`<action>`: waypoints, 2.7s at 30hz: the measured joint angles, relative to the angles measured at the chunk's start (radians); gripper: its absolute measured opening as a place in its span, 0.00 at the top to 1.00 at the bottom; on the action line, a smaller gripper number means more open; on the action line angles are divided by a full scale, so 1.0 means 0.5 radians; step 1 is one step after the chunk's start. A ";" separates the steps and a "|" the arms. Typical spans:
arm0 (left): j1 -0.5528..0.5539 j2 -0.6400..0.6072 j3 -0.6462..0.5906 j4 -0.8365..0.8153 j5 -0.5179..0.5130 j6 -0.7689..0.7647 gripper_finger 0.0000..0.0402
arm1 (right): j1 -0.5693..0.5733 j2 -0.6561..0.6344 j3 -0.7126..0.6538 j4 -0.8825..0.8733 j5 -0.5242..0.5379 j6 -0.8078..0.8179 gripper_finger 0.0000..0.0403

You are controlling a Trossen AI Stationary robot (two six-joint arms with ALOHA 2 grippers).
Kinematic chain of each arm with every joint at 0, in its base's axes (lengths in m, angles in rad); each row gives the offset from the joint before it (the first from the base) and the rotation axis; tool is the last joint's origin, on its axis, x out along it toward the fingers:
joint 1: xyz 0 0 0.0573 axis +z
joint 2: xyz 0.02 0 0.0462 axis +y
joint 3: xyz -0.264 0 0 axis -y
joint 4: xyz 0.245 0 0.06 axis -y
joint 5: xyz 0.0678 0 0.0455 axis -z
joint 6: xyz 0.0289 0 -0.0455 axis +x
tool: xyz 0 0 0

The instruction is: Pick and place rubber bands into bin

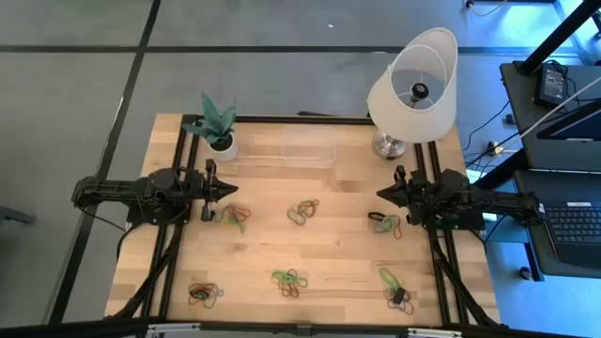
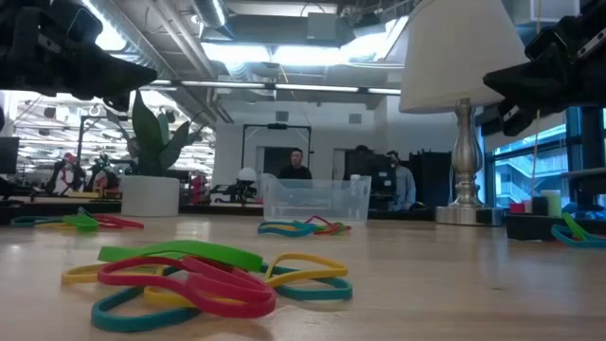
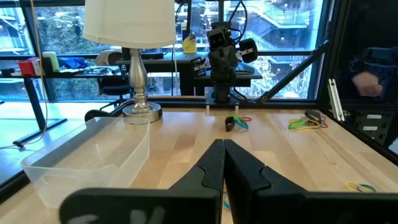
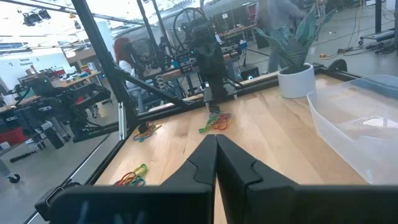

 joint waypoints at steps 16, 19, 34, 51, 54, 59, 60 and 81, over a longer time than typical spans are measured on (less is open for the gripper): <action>-0.001 0.000 0.000 0.000 0.000 0.000 0.99 | -0.001 0.000 0.000 -0.001 0.000 0.001 0.97; 0.000 0.001 0.000 0.000 0.001 0.000 0.99 | -0.001 0.000 0.000 -0.001 0.000 0.000 0.96; 0.000 0.001 0.000 0.000 0.001 0.000 0.99 | -0.001 0.000 -0.001 0.042 0.000 0.003 0.97; 0.000 0.001 0.000 0.000 0.000 0.000 0.99 | 0.065 0.469 0.351 0.196 -0.099 -0.311 1.00; 0.000 0.001 0.000 0.000 0.000 0.000 0.99 | 0.077 0.799 0.567 0.117 0.056 -0.352 1.00; 0.000 0.000 0.000 0.000 0.000 0.000 0.99 | 0.113 1.416 1.015 -0.231 0.274 -0.369 1.00; -0.001 0.000 0.000 0.000 0.000 0.000 0.99 | 0.122 1.542 1.107 -0.320 0.308 -0.367 1.00; 0.000 0.000 0.000 0.000 0.001 0.000 0.99 | 0.368 2.818 1.938 -2.203 0.503 0.196 0.85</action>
